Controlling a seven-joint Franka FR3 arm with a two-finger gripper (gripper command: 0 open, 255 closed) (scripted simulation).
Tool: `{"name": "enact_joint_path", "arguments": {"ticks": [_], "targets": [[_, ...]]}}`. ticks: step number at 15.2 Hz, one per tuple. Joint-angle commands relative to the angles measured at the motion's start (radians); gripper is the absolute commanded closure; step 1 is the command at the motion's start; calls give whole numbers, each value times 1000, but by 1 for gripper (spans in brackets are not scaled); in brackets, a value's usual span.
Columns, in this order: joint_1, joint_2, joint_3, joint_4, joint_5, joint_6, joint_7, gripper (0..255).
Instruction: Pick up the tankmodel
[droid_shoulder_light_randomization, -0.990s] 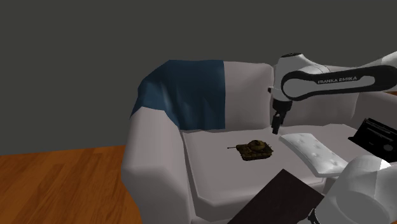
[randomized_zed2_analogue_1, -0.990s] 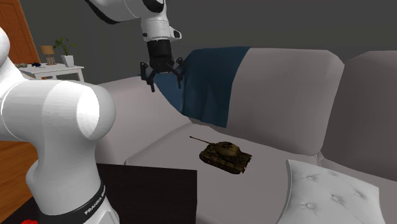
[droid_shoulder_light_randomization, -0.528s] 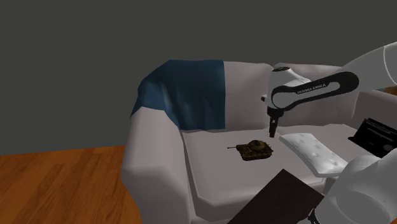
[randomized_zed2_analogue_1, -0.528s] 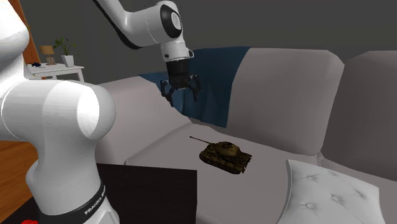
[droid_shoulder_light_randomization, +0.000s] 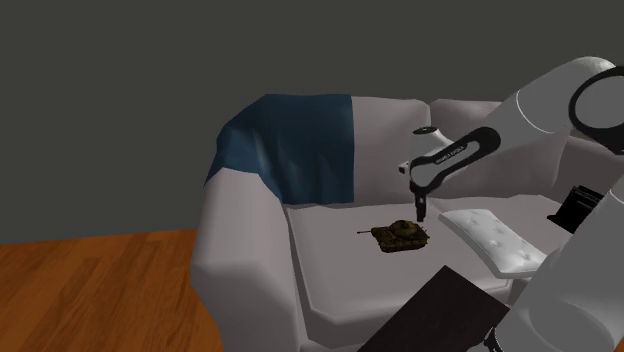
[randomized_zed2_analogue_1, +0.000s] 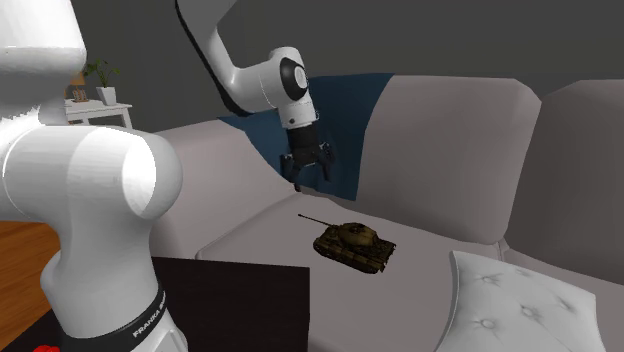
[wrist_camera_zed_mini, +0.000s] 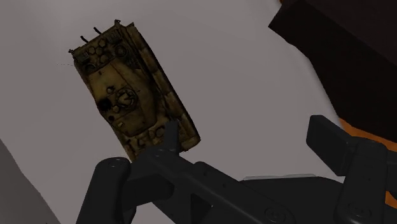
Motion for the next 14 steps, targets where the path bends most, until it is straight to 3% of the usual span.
{"name": "enact_joint_path", "arguments": {"ticks": [1, 8, 14], "targets": [[-5, 98, -10, 39, 23, 67, -74, 0], [-81, 408, 41, 211, 111, 225, -296, 0], [-165, 648, 113, 406, 130, 295, -432, 0]]}}
